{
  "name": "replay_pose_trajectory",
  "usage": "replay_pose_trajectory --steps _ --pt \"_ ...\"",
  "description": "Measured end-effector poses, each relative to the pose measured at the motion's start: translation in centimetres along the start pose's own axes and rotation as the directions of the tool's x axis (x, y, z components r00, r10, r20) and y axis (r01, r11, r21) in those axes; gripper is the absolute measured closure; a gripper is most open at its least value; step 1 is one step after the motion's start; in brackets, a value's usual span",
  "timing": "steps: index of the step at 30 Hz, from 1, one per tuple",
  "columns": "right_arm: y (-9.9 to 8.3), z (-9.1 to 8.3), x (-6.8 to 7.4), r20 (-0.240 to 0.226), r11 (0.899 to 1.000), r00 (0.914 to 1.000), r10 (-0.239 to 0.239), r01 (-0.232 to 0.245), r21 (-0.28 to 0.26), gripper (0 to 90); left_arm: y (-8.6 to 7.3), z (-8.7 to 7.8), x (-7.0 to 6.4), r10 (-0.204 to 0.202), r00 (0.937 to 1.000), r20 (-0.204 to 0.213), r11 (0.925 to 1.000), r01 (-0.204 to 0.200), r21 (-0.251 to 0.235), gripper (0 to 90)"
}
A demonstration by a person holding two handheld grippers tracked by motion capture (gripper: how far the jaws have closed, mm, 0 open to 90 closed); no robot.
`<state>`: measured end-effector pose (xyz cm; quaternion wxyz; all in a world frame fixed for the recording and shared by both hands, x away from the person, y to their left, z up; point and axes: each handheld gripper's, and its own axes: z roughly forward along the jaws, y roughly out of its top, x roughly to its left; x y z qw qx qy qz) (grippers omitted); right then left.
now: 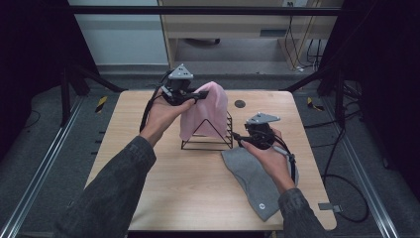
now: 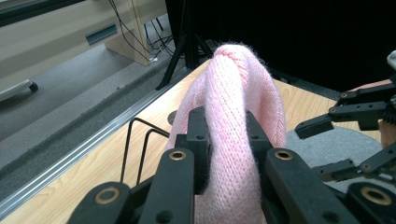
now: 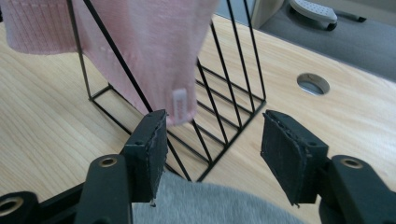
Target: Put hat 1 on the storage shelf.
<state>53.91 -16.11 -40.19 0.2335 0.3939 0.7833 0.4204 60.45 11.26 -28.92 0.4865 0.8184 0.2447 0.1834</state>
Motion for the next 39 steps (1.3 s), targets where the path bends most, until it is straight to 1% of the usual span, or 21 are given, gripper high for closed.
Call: replay_pose_trajectory --steps 4,5,7,8,10,11,12,13,14,16,19,20,21,23,26,27,29,31,33,34,39 --pt "-0.9 -0.4 -0.4 0.008 1.000 0.9999 0.014 -0.014 0.000 38.9 -0.2 0.0 0.0 -0.010 0.9999 0.003 0.9999 0.010 0.006 77.5" --pt "-1.6 -0.6 -0.6 0.023 1.000 0.9997 0.011 -0.011 0.017 37.7 -0.4 -0.1 -0.2 -0.024 0.9997 -0.002 0.9997 0.024 0.011 77.0" --pt "-1.8 -0.7 -0.6 0.031 0.999 0.9995 0.010 -0.011 0.032 37.0 -0.4 -0.2 -0.3 -0.034 0.9994 -0.004 0.9993 0.034 0.015 76.7" --pt "-2.6 -0.9 -0.7 0.053 0.998 0.9985 0.015 -0.018 0.063 35.8 -0.3 -0.5 -0.6 -0.032 0.9995 -0.008 0.9993 0.032 0.018 76.7" --pt "-3.6 -1.2 -0.7 0.063 0.997 0.9976 0.026 -0.031 0.066 34.7 -0.2 -0.7 -0.9 -0.018 0.9997 -0.016 0.9995 0.019 0.026 76.7" --pt "-4.2 -1.3 -0.8 0.073 0.998 0.9970 0.027 -0.032 0.060 34.9 -0.2 -0.8 -1.1 -0.010 0.9995 -0.031 0.9995 0.011 0.029 76.7" --pt "-4.7 -1.3 -0.9 0.092 0.997 0.9956 0.016 -0.024 0.079 34.6 -0.3 -0.9 -1.2 -0.013 0.9991 -0.040 0.9996 0.014 0.025 76.8" --pt "-5.1 -1.4 -0.9 0.122 0.994 0.9925 -0.012 -0.001 0.107 34.4 -0.4 -1.0 -1.2 -0.022 0.9991 -0.037 0.9995 0.023 0.020 76.8" --pt "-5.5 -1.5 -1.2 0.141 0.993 0.9896 -0.026 0.009 0.119 34.0 -0.6 -1.0 -1.3 -0.031 0.9989 -0.034 0.9994 0.031 0.015 76.9" --pt "-6.1 -1.7 -1.8 0.159 0.993 0.9872 -0.010 -0.010 0.121 33.6 -1.0 -0.8 -1.4 -0.035 0.9990 -0.026 0.9991 0.036 0.023 77.0" --pt "-6.4 -2.0 -2.7 0.168 0.994 0.9854 0.024 -0.041 0.100 32.6 -1.5 -0.6 -1.6 -0.034 0.9992 -0.022 0.9991 0.034 0.026 77.3" --pt "-6.4 -2.0 -2.7 0.168 0.994 0.9854 0.024 -0.041 0.100 32.6 -1.5 -0.6 -1.6 -0.034 0.9992 -0.022 0.9991 0.034 0.026 77.3" --pt "-6.6 -2.2 -3.2 0.162 0.993 0.9846 0.066 -0.080 0.083 31.6 -1.7 -0.6 -1.7 -0.029 0.9994 -0.019 0.9992 0.029 0.029 77.3" --pt "-6.9 -2.2 -3.5 0.168 0.993 0.9839 0.062 -0.078 0.090 30.4 -1.9 -0.5 -1.7 -0.027 0.9995 -0.018 0.9992 0.028 0.030 77.3" --pt "-7.2 -2.0 -3.7 0.169 0.990 0.9826 0.076 -0.095 0.104 30.0 -2.3 -0.5 -1.8 -0.025 0.9996 -0.013 0.9990 0.025 0.036 77.2" --pt "-7.6 -1.9 -4.0 0.184 0.988 0.9793 0.085 -0.107 0.111 29.9 -2.5 -0.4 -1.8 -0.026 0.9996 -0.011 0.9990 0.027 0.034 77.2" --pt "-7.8 -2.0 -4.1 0.178 0.986 0.9784 0.105 -0.126 0.110 29.8 -2.7 -0.3 -1.8 -0.027 0.9996 -0.010 0.9990 0.027 0.037 77.1" --pt "-7.9 -1.9 -4.2 0.179 0.985 0.9782 0.105 -0.127 0.116 29.7 -3.3 0.2 -2.0 -0.026 0.9996 -0.009 0.9986 0.027 0.046 77.1" --pt "-8.1 -1.9 -4.3 0.184 0.984 0.9772 0.107 -0.131 0.122 29.7 -3.4 0.4 -2.1 -0.007 0.9997 -0.021 0.9982 0.008 0.059 77.1" --pt "-8.2 -1.8 -4.4 0.184 0.983 0.9772 0.106 -0.131 0.126 29.7 -3.4 0.4 -2.1 -0.007 0.9997 -0.021 0.9982 0.008 0.059 76.9" --pt "-8.3 -1.8 -4.4 0.188 0.981 0.9760 0.110 -0.136 0.135 29.5 -3.9 0.5 -1.5 -0.031 0.9988 -0.038 0.9980 0.033 0.053 76.2"
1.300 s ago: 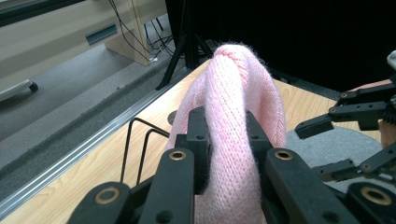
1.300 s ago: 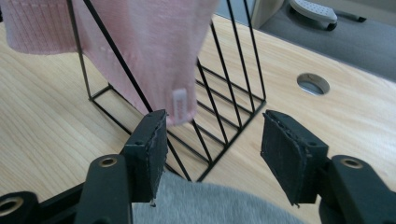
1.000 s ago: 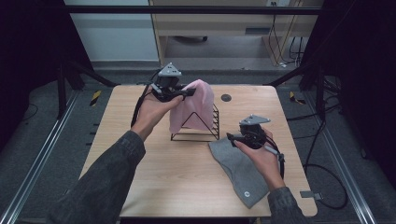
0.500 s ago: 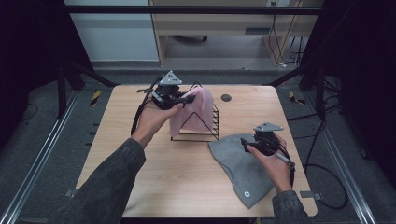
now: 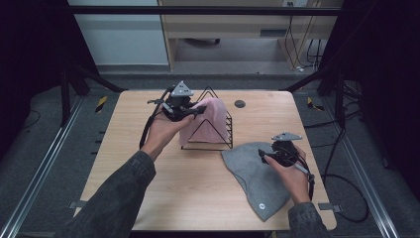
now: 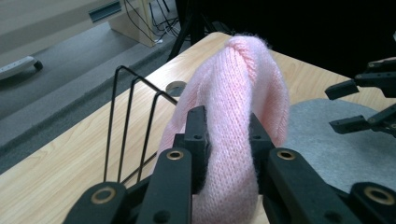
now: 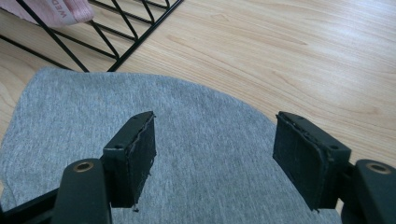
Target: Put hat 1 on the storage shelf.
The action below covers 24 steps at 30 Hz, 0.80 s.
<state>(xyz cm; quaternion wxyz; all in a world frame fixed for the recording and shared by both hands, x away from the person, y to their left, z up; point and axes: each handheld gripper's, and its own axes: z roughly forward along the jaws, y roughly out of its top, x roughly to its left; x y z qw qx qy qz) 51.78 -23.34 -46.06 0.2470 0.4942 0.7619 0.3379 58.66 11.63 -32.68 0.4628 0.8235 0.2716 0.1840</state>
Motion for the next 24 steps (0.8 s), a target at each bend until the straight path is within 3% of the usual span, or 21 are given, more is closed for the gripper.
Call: replay_pose_trajectory --steps 7,13,20,24 --pt "0.3 -0.9 -0.6 0.008 0.999 0.9997 0.023 -0.023 -0.031 24.7 -1.0 0.8 0.6 0.006 1.0000 0.000 0.9995 -0.006 0.030 75.0" --pt "-0.1 -1.5 -1.2 0.020 0.998 0.9984 0.052 -0.051 -0.033 24.2 -2.3 0.5 0.8 -0.019 0.9995 0.023 0.9992 0.018 0.034 70.9" --pt "-0.5 -2.2 -2.1 0.021 0.997 0.9975 0.067 -0.066 -0.050 22.1 -3.0 -1.0 0.7 -0.036 0.9991 0.024 0.9993 0.036 -0.006 51.0" --pt "-0.9 -2.7 -2.9 0.002 0.995 0.9962 0.087 -0.086 -0.053 27.2 -3.5 -2.1 0.1 -0.008 1.0000 0.005 1.0000 0.008 0.004 40.2"
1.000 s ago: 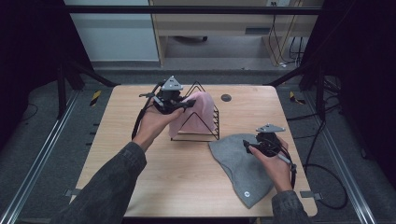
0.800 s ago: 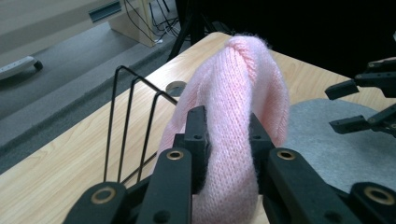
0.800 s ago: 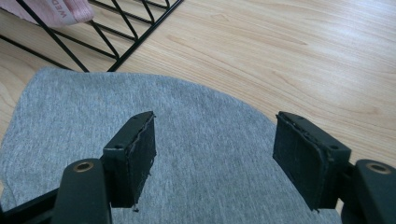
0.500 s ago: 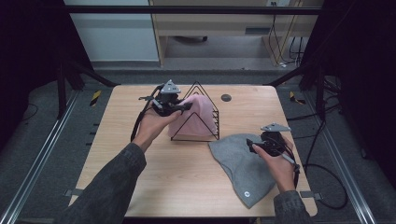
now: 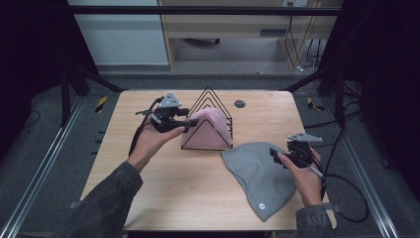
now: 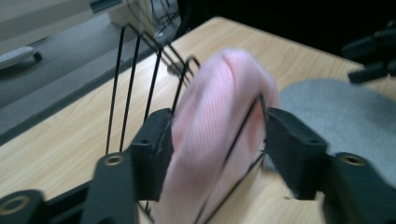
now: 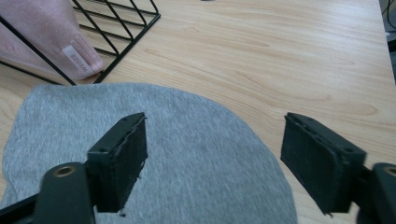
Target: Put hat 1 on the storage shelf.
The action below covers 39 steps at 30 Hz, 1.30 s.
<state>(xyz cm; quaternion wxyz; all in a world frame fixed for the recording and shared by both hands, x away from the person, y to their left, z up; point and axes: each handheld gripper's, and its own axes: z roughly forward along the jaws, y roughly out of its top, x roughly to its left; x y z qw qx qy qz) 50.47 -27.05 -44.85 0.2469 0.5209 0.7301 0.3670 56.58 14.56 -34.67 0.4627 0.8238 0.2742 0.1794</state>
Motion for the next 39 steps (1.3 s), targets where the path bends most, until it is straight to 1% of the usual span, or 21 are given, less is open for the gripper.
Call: replay_pose_trajectory --steps 1,3,5,6,7,9,10,11,14,15,16,17,18,19,20,24,26,28,32,35,39 --pt "-0.1 -0.1 -0.3 -0.003 1.000 1.0000 0.002 -0.002 0.001 30.0 -0.7 -0.8 -0.6 0.021 0.9996 -0.019 0.9994 -0.020 0.027 36.2" --pt "-0.5 -0.3 -0.9 0.010 1.000 0.9999 0.012 -0.012 0.011 35.0 -1.5 -1.7 -1.2 0.030 0.9990 -0.033 0.9992 -0.029 0.027 30.4" --pt "-0.9 -0.5 -1.4 0.022 0.999 0.9994 0.025 -0.025 0.028 38.8 -2.8 -2.4 -1.6 0.024 0.9992 -0.031 0.9993 -0.024 0.030 24.9" --pt "-1.2 -0.5 -1.8 0.026 0.999 0.9992 0.032 -0.033 0.037 41.7 -2.8 -2.4 -1.6 0.024 0.9992 -0.031 0.9993 -0.024 0.030 23.0" --pt "-1.2 -0.5 -1.8 0.026 0.999 0.9992 0.032 -0.033 0.037 41.7 -3.6 -2.7 -1.8 0.016 0.9993 -0.035 0.9989 -0.014 0.044 23.0" --pt "-1.8 -0.3 -2.4 0.028 0.997 0.9985 0.047 -0.049 0.066 45.5 -5.8 -3.3 -2.0 -0.002 0.9987 -0.052 0.9962 0.006 0.087 19.3" --pt "-2.4 0.2 -3.0 0.031 0.993 0.9983 0.049 -0.052 0.103 47.0 -8.1 -4.0 -2.1 -0.021 0.9975 -0.068 0.9956 0.027 0.090 16.9" --pt "-2.4 0.2 -3.0 0.031 0.993 0.9983 0.049 -0.052 0.103 47.0 -8.1 -4.0 -2.1 -0.021 0.9975 -0.068 0.9956 0.027 0.090 16.9" --pt "-3.0 0.7 -3.6 0.040 0.988 0.9974 0.060 -0.065 0.140 46.0 -11.7 -4.7 -2.1 -0.078 0.9939 -0.079 0.9904 0.086 0.108 16.0" --pt "-3.1 0.9 -3.8 0.040 0.987 0.9966 0.072 -0.077 0.144 45.1 -12.4 -4.9 -2.2 -0.079 0.9927 -0.091 0.9900 0.089 0.110 15.6" --pt "-3.1 1.1 -3.9 0.043 0.984 0.9961 0.077 -0.083 0.156 43.3 -13.6 -5.5 -2.2 -0.053 0.9901 -0.130 0.9852 0.073 0.155 15.5" --pt "-3.2 1.2 -3.9 0.042 0.984 0.9961 0.077 -0.083 0.160 42.5 -13.6 -5.5 -2.2 -0.053 0.9901 -0.130 0.9852 0.073 0.155 15.0" --pt "-3.2 1.3 -3.8 0.041 0.983 0.9965 0.073 -0.079 0.164 42.0 -14.2 -6.3 -2.1 -0.024 0.9864 -0.162 0.9806 0.054 0.188 14.3" --pt "-3.2 1.4 -3.8 0.040 0.983 0.9966 0.073 -0.078 0.166 41.9 -14.5 -6.7 -2.0 -0.031 0.9839 -0.176 0.9799 0.064 0.189 14.2" --pt "-3.2 1.4 -3.8 0.040 0.983 0.9966 0.073 -0.078 0.166 41.9 -14.5 -6.7 -2.0 -0.031 0.9839 -0.176 0.9799 0.064 0.189 14.2" --pt "-3.3 1.7 -3.7 0.029 0.980 0.9969 0.074 -0.078 0.182 41.3 -15.9 -7.9 -1.5 -0.069 0.9757 -0.208 0.9724 0.112 0.204 14.4" --pt "-3.5 1.9 -3.7 0.023 0.977 0.9966 0.079 -0.082 0.195 40.7 -16.4 -8.6 -1.2 -0.096 0.9702 -0.223 0.9700 0.141 0.198 14.4" --pt "-3.5 2.0 -3.7 0.020 0.976 0.9966 0.080 -0.083 0.200 40.3 -16.7 -9.0 -1.1 -0.104 0.9678 -0.229 0.9689 0.151 0.196 14.5" --pt "-3.7 2.2 -3.7 0.014 0.974 0.9969 0.077 -0.078 0.214 40.8 -17.3 -9.4 -0.7 -0.115 0.9630 -0.244 0.9649 0.167 0.203 14.5" --pt "-3.6 2.3 -3.6 0.009 0.974 0.9977 0.068 -0.068 0.215 42.2 -17.3 -9.4 -0.4 -0.114 0.9608 -0.253 0.9647 0.168 0.203 14.7" --pt "-3.5 2.1 -3.1 0.011 0.973 0.9993 0.037 -0.039 0.228 52.3 -17.5 -9.1 -0.2 -0.086 0.9582 -0.273 0.9623 0.151 0.227 14.9"
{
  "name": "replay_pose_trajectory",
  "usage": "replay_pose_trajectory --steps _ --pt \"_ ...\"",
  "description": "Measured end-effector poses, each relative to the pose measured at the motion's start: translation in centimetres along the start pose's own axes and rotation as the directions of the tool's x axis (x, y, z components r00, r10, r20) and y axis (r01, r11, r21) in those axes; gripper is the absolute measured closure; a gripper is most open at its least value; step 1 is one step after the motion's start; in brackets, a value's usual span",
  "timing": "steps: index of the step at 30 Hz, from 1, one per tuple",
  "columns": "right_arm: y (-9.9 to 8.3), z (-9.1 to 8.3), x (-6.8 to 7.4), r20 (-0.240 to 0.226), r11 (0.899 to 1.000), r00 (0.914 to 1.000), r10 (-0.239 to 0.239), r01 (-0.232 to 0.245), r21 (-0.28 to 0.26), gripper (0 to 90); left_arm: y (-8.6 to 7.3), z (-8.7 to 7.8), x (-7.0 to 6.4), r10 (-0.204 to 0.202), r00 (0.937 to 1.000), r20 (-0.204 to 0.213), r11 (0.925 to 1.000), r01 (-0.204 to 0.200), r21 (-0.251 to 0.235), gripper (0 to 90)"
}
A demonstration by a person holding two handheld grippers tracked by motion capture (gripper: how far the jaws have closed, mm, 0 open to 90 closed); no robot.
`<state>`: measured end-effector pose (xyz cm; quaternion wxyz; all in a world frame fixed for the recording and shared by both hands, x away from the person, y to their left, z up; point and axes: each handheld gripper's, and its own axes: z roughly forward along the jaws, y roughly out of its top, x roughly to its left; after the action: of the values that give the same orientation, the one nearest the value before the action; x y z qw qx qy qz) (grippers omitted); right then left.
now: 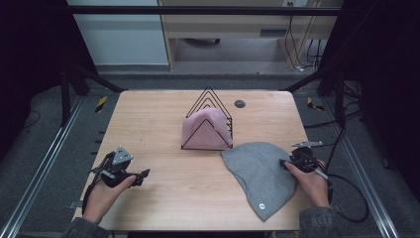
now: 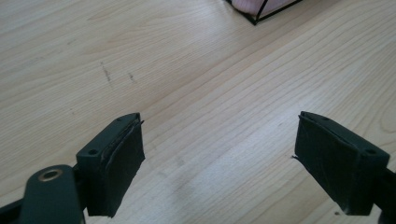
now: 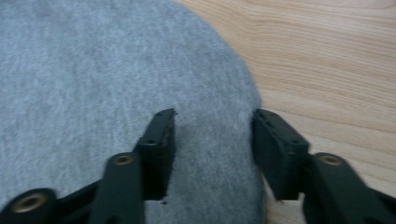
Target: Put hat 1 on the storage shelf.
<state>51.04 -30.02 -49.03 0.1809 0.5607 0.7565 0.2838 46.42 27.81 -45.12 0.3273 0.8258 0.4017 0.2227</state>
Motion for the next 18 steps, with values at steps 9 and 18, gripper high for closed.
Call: replay_pose_trajectory --steps 9,18 --pt "0.2 -0.4 0.1 -0.055 1.000 0.9983 -0.018 0.017 -0.023 84.7 -0.1 0.5 0.5 0.009 0.9997 -0.022 0.9995 -0.009 0.031 15.9" --pt "1.0 -1.8 1.1 -0.097 0.993 0.9935 -0.060 0.050 -0.104 85.8 -0.1 0.8 0.4 0.024 0.9994 -0.024 0.9987 -0.023 0.045 15.9"
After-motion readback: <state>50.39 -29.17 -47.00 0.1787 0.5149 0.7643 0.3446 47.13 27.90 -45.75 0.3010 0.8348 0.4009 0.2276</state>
